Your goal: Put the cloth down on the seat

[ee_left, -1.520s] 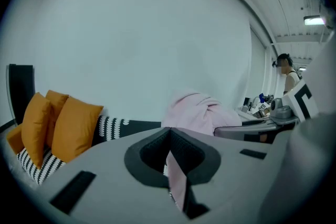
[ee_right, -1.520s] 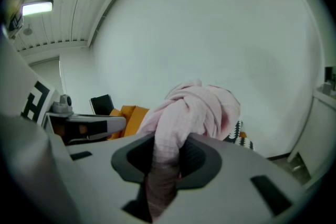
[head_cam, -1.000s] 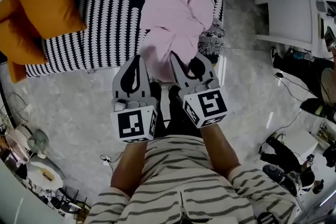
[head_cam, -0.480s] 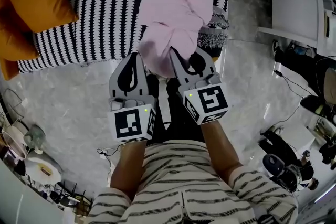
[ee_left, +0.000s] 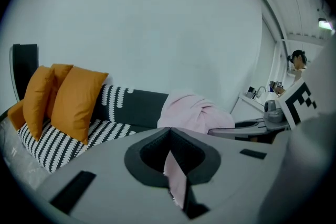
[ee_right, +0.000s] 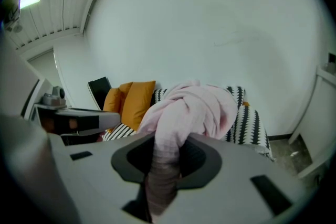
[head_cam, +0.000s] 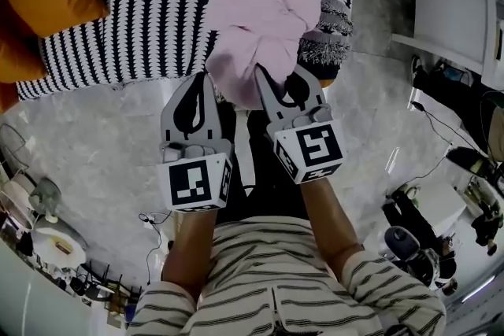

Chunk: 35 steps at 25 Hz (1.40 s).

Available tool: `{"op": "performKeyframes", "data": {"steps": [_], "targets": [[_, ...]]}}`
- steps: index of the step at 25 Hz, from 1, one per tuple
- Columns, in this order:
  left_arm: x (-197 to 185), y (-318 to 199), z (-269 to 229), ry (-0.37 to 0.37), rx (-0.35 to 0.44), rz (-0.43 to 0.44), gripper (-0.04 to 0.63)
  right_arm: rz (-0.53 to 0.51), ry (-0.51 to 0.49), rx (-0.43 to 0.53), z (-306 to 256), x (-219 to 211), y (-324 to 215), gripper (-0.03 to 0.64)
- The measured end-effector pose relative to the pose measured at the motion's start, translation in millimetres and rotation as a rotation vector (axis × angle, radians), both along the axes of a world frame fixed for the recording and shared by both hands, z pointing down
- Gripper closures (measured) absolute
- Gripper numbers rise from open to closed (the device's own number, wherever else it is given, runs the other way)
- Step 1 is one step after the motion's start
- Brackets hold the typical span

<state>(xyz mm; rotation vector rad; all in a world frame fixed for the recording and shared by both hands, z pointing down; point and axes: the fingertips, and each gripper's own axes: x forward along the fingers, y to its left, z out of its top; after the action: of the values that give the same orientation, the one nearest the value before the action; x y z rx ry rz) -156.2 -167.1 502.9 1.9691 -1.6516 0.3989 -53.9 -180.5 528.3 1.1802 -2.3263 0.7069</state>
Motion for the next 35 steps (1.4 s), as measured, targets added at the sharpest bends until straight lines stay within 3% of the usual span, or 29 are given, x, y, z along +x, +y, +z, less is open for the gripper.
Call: {"op": "performKeyframes", "data": {"steps": [23, 35], "targets": [[3, 12, 121, 0.022, -0.135, 0.008, 0.591, 0.066, 0.011, -0.112, 123, 2, 7, 0.515], [11, -3, 147, 0.031, -0.182, 0.017, 0.591, 0.058, 0.029, -0.182, 172, 9, -9, 0.514]]}}
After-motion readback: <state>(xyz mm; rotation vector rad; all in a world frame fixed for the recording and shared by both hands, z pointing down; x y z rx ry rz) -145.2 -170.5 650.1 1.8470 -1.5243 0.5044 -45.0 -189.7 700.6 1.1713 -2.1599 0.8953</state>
